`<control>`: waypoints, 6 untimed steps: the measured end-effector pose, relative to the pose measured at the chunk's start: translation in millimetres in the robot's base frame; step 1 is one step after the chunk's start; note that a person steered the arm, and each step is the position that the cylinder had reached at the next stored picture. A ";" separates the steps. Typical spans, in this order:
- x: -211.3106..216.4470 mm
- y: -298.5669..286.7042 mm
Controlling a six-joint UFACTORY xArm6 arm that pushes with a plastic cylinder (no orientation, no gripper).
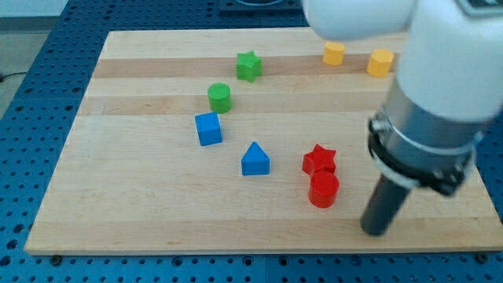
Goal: Move the blue triangle to the bottom right of the blue cube
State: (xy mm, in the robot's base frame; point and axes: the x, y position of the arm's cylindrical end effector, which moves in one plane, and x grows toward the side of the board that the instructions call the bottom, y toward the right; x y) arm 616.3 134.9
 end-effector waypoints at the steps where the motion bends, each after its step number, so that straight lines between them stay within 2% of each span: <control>1: 2.4 -12.0; 3: -10.3 -122.9; 5: -107.7 -135.5; 6: -129.1 -135.5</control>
